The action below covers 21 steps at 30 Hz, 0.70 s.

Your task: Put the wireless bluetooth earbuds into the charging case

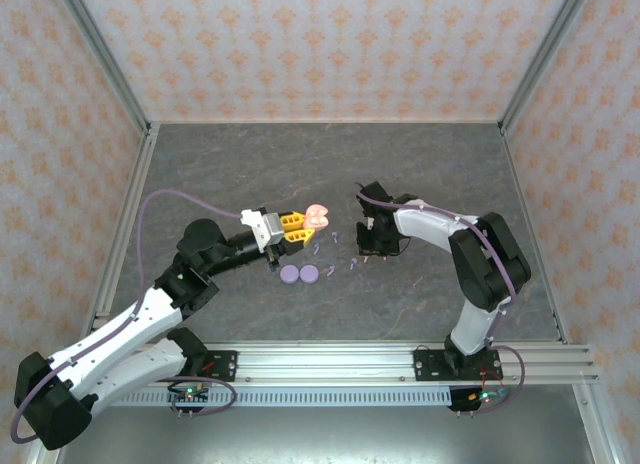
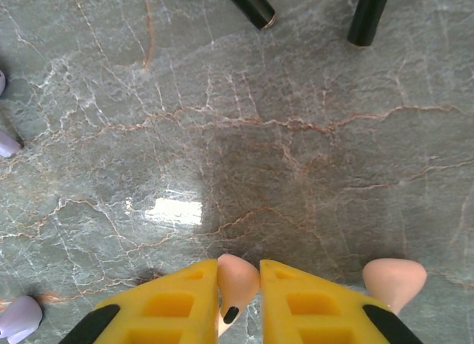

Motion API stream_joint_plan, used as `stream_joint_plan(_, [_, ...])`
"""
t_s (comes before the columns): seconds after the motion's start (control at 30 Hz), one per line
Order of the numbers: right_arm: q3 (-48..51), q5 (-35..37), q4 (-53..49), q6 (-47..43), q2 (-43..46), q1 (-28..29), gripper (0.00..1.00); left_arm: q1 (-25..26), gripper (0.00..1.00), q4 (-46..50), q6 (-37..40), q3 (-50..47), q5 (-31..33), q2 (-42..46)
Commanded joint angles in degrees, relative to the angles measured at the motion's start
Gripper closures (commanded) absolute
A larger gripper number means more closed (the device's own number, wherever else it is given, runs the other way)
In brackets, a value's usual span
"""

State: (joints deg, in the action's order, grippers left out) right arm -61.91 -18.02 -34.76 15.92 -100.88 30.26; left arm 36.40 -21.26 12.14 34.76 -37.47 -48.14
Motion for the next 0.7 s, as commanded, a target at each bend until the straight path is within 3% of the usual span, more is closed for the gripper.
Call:
stream_joint_plan(0.0, [-1.33, 0.24, -1.25, 0.23, 0.11, 0.54, 0.81, 0.58, 1.0, 0.12, 1.3, 1.1, -1.02, 0.24])
stream_joint_plan(0.3, [-1.29, 0.23, -2.63, -0.21, 0.44, 0.53, 0.72, 0.53, 1.0, 0.85, 1.42, 1.48, -0.98, 0.15])
stream_joint_plan(0.67, [-0.93, -0.8, -1.97, -0.19, -1.41, 0.77, 0.71, 0.51, 1.0, 1.48, 1.58, 1.92, -1.02, -0.37])
